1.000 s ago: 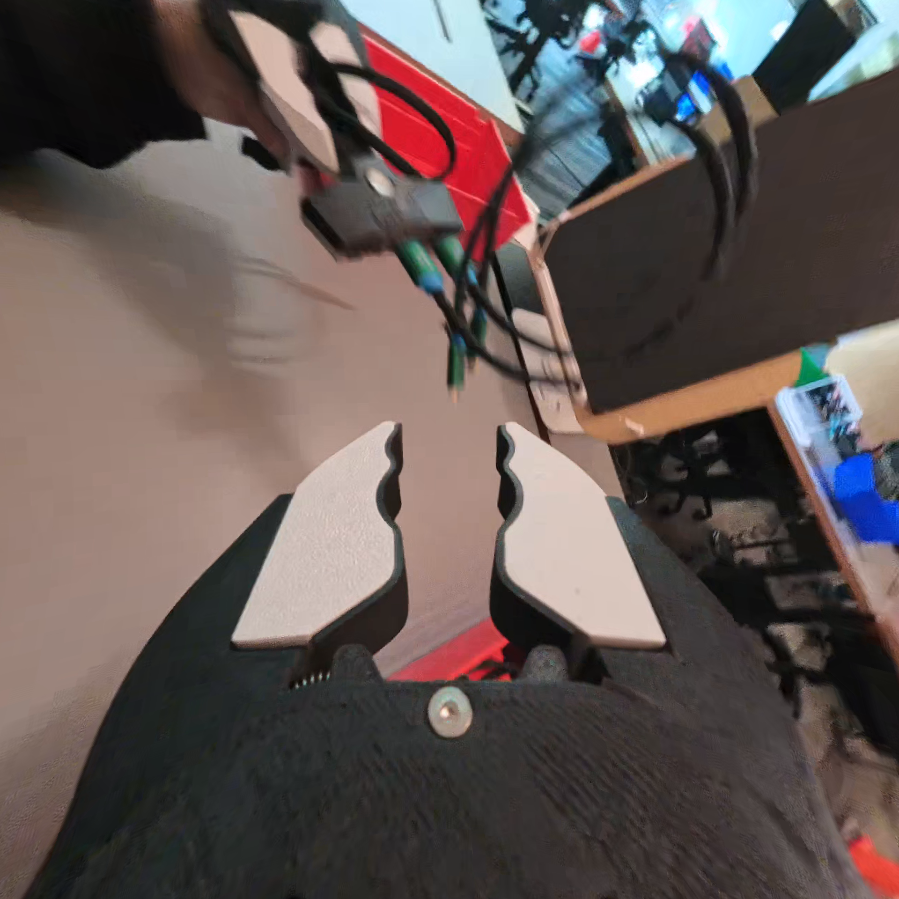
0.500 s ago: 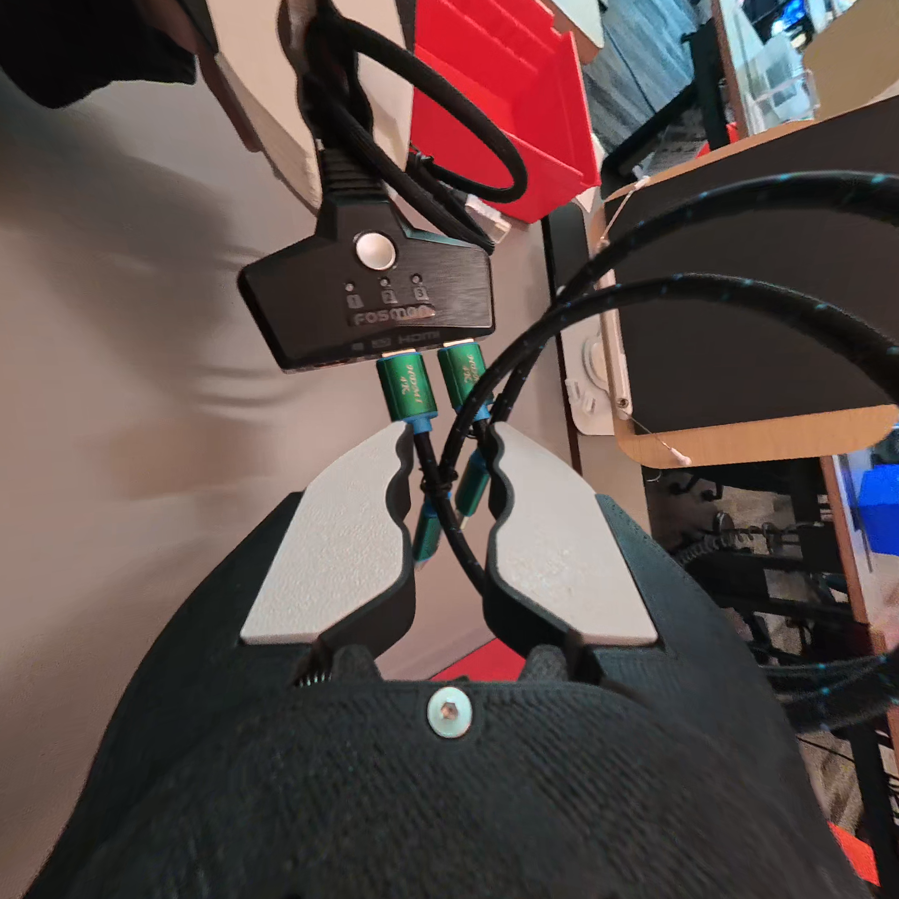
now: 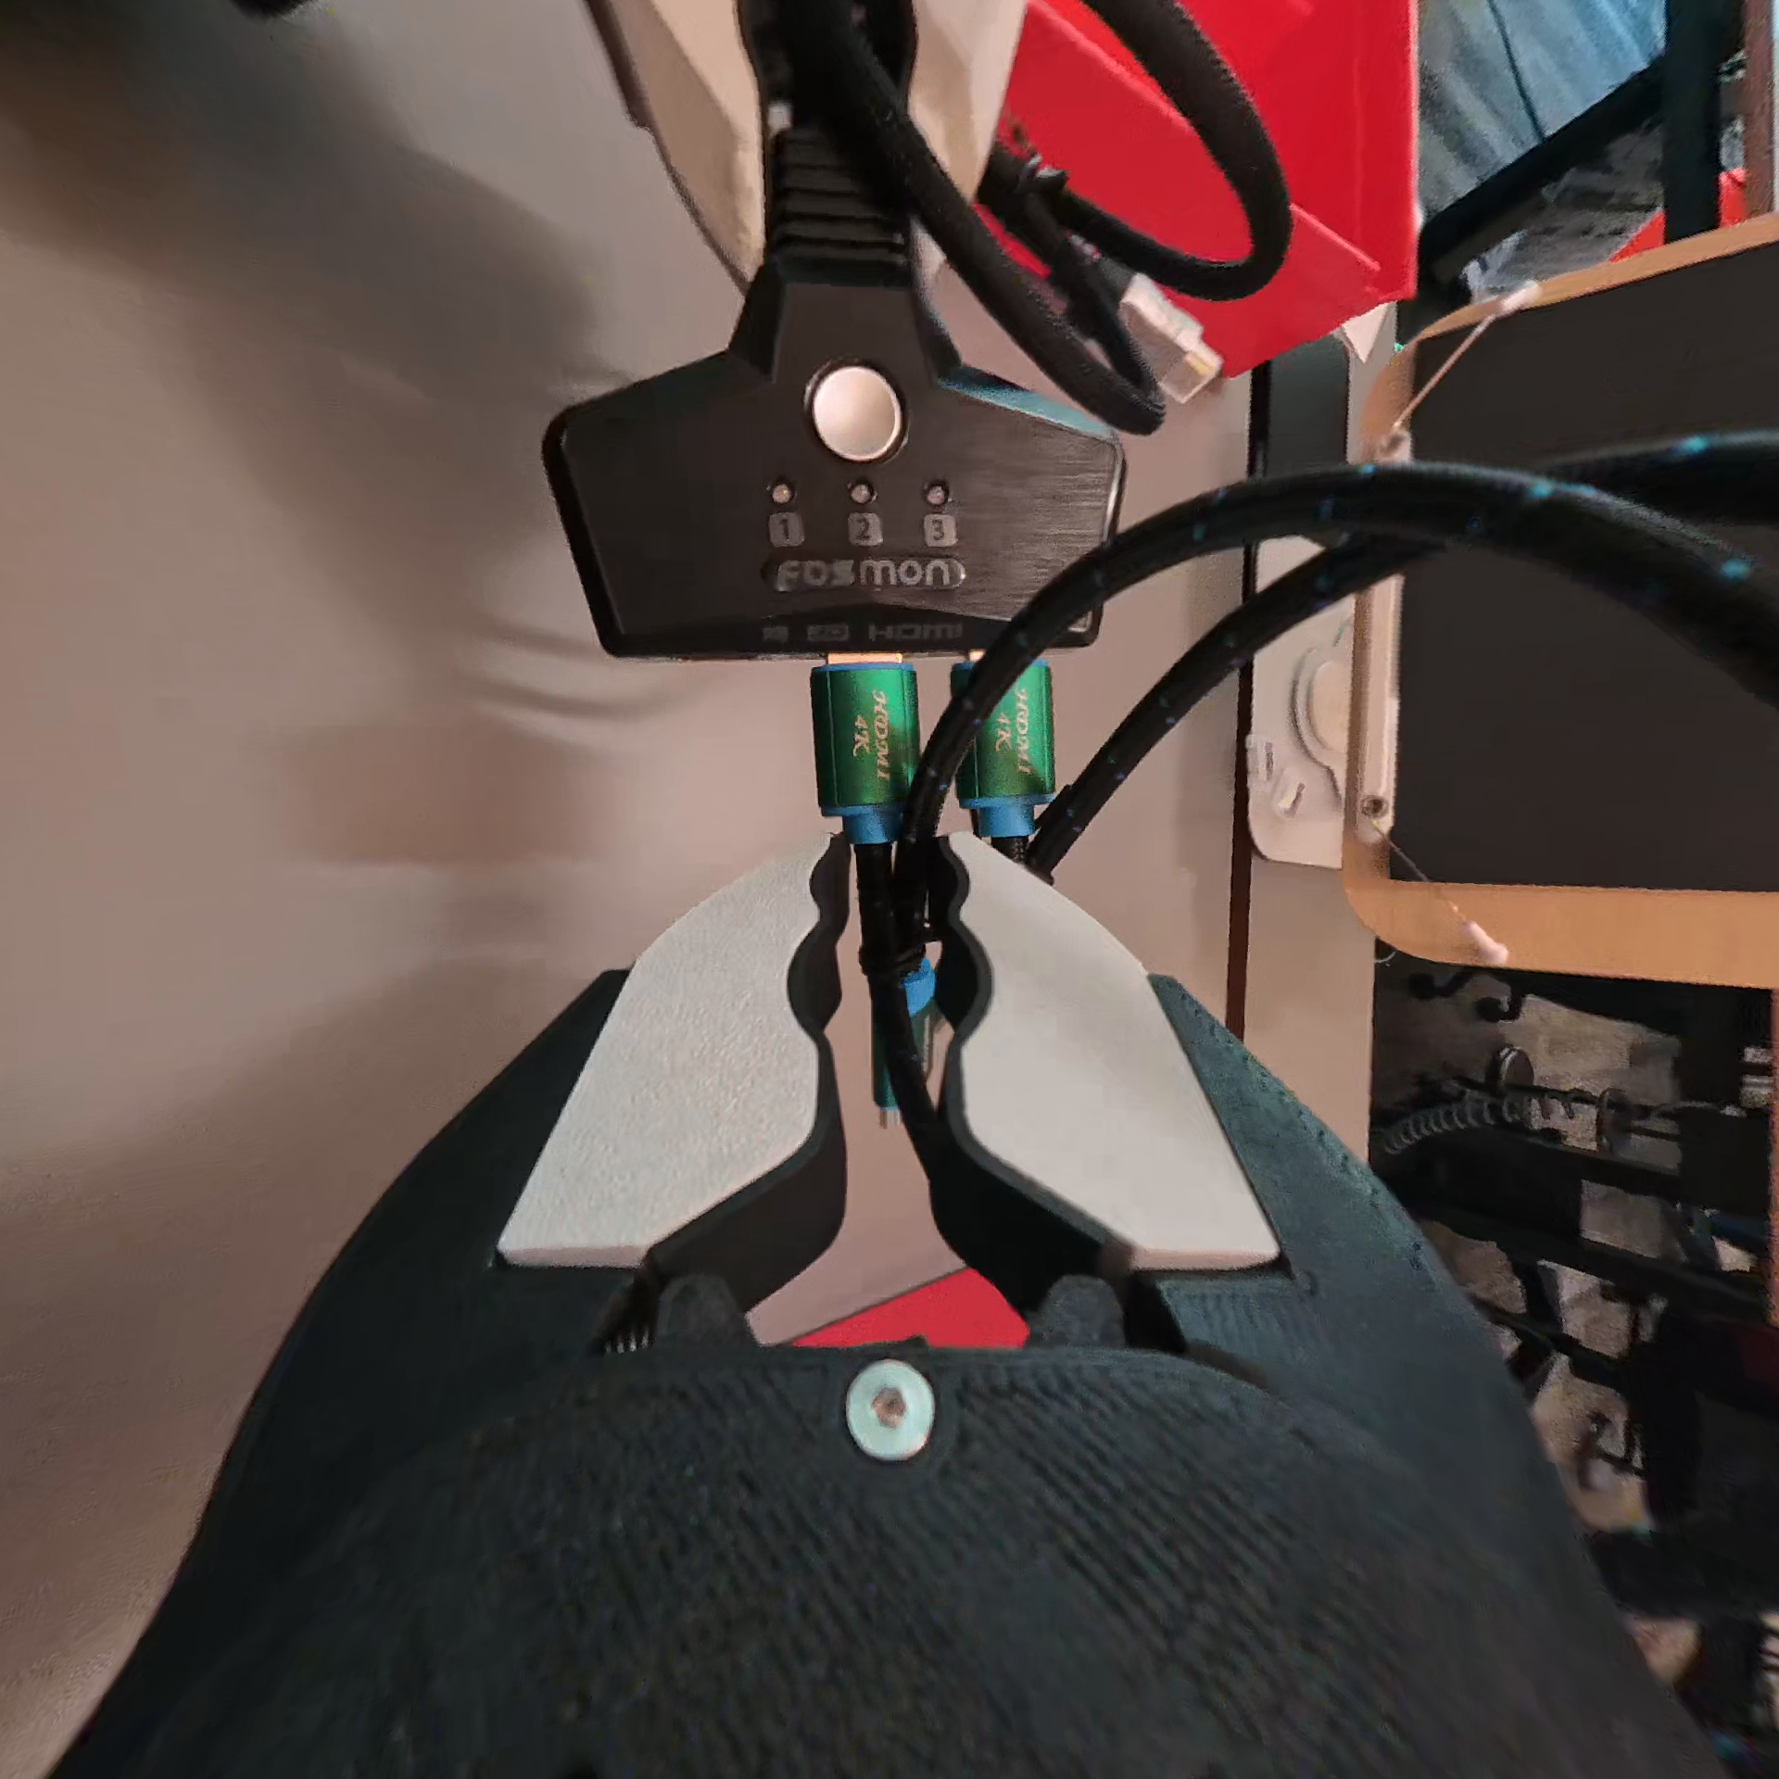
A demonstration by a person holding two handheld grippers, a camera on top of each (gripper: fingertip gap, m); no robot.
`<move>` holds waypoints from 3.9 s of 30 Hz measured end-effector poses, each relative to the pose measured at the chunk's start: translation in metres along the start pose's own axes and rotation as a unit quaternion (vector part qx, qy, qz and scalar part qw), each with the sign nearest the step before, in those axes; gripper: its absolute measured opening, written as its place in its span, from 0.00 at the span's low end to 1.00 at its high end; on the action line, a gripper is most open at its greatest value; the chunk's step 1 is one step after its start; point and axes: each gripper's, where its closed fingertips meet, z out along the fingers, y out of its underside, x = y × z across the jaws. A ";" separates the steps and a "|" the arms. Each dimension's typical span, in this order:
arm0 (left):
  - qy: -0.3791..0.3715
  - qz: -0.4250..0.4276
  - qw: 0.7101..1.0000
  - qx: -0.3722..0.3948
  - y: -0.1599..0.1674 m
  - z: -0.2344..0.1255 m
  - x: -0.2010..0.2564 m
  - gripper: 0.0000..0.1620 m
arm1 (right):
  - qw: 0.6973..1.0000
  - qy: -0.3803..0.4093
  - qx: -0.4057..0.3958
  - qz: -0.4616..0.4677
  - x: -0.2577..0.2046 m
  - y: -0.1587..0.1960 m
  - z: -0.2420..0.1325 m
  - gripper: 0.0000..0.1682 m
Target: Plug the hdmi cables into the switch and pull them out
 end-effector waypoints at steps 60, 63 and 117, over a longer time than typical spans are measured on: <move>-0.024 -0.014 0.999 0.020 -0.004 -0.006 -0.009 0.14 | 0.980 0.141 0.132 0.057 0.028 -0.031 -0.040 0.19; -0.008 -0.011 1.000 0.019 -0.004 -0.001 -0.003 0.14 | 0.980 0.153 0.111 0.067 0.037 -0.022 -0.031 0.20; 0.027 -0.041 0.999 0.014 -0.001 0.014 0.004 0.14 | 1.000 0.012 -0.008 -0.001 0.017 0.019 -0.007 0.09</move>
